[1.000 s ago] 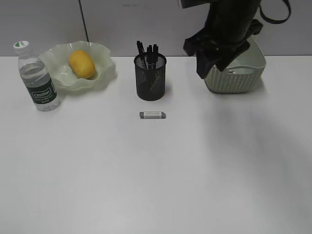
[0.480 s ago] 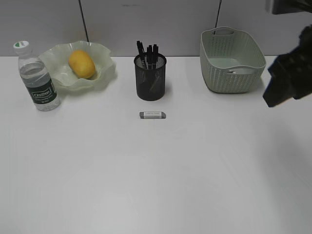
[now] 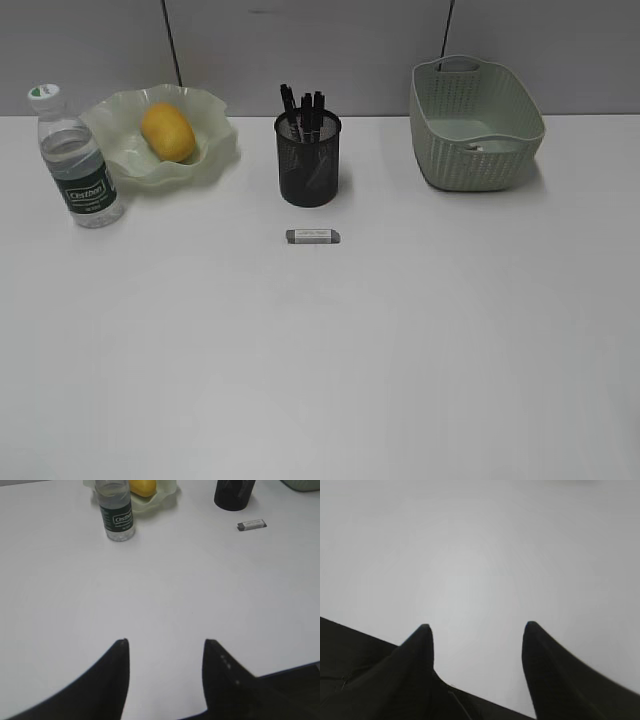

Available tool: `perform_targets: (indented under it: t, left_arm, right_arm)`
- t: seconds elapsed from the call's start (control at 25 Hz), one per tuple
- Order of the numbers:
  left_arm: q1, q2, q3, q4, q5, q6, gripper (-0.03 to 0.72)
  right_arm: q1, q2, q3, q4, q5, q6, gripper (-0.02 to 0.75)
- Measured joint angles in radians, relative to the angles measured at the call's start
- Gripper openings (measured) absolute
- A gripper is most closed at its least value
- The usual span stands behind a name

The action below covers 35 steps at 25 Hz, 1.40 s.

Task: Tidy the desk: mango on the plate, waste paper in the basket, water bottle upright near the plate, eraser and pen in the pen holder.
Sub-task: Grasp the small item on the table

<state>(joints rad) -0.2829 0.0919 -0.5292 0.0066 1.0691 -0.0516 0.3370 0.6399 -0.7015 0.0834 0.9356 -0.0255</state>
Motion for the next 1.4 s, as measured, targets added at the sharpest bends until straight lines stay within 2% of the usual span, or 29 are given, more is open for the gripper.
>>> perform_targets:
  t: [0.36, 0.76, 0.88, 1.08, 1.24, 1.4]
  left_arm:
    - [0.0, 0.0, 0.0, 0.002, 0.0, 0.0, 0.362]
    - [0.0, 0.0, -0.003, 0.001, -0.01, 0.0, 0.364]
    - [0.0, 0.026, -0.019, 0.001, -0.088, 0.0, 0.389]
    - [0.0, 0.191, -0.024, 0.005, -0.304, 0.0, 0.454]
    - [0.0, 0.398, -0.036, -0.001, -0.429, 0.001, 0.465]
    - [-0.003, 0.658, -0.094, -0.045, -0.505, 0.065, 0.465]
  right_arm:
    - [0.0, -0.429, 0.117, -0.076, 0.065, 0.04, 0.454]
    - [0.0, -0.498, 0.19, -0.136, 0.109, 0.043, 0.456]
    - [0.0, -0.498, 0.19, -0.14, 0.109, 0.045, 0.456]
    - [0.0, -0.498, 0.196, -0.141, 0.108, 0.045, 0.456]
    - [0.0, -0.498, 0.196, -0.143, 0.106, 0.045, 0.456]
    - [0.0, -0.498, 0.196, -0.143, 0.106, 0.045, 0.456]
